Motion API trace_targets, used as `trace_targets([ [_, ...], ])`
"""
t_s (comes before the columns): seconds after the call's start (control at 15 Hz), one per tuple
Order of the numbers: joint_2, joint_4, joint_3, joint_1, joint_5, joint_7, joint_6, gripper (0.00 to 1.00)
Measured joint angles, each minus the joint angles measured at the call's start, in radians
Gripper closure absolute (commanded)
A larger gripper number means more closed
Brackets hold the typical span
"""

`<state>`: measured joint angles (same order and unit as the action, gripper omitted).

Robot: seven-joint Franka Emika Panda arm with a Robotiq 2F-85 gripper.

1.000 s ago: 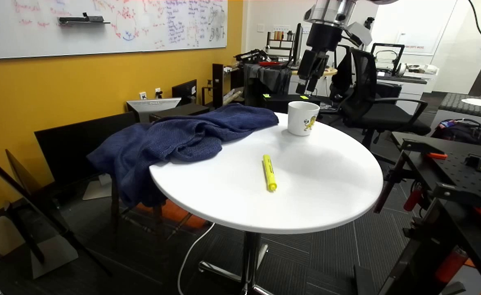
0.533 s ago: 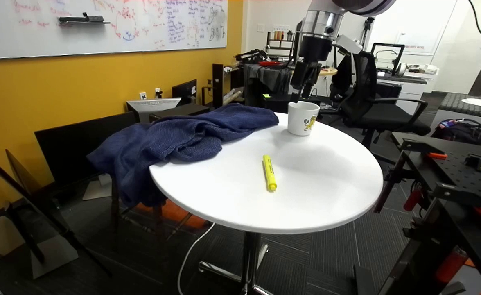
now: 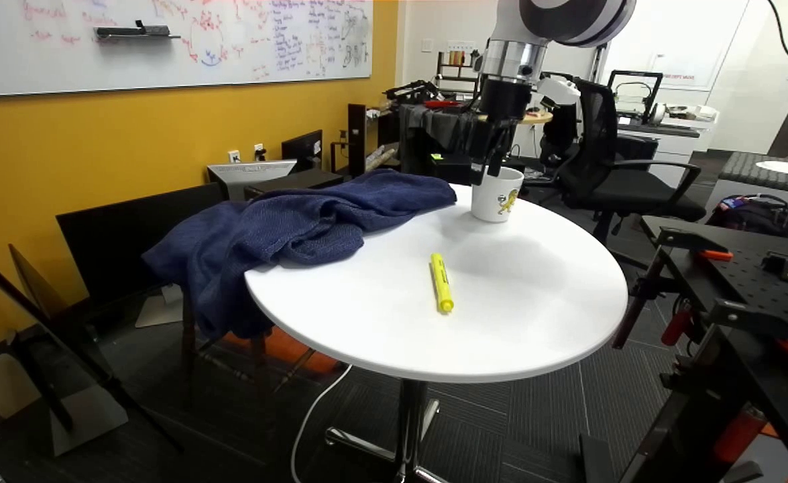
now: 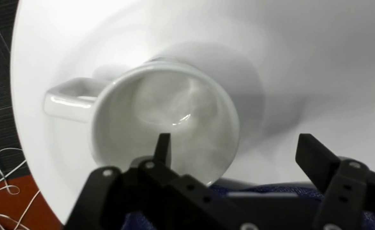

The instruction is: Move the mug closer to the yellow marker then put it in the mug

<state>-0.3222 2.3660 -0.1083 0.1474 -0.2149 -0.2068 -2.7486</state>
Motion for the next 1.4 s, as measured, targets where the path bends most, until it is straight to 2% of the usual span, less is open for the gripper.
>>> trace_targets([
  [0.07,-0.010,-0.006,0.004,0.003,0.000,0.000,0.000,0.03],
  [0.13,-0.019,-0.011,0.007,0.005,0.000,0.000,0.001,0.10],
  [0.27,-0.035,-0.022,0.012,0.010,0.000,0.000,0.002,0.35],
  [0.33,-0.042,-0.027,0.014,0.012,0.000,0.001,0.002,0.44],
  [0.8,-0.065,-0.046,0.016,0.023,0.000,0.002,0.004,0.98],
  [0.93,-0.066,-0.048,0.016,0.026,0.000,0.005,0.007,1.00],
  [1.0,-0.066,-0.049,0.016,0.027,0.002,0.013,0.008,0.97],
  [1.4,-0.066,-0.058,0.016,0.027,0.015,0.050,0.012,0.97],
])
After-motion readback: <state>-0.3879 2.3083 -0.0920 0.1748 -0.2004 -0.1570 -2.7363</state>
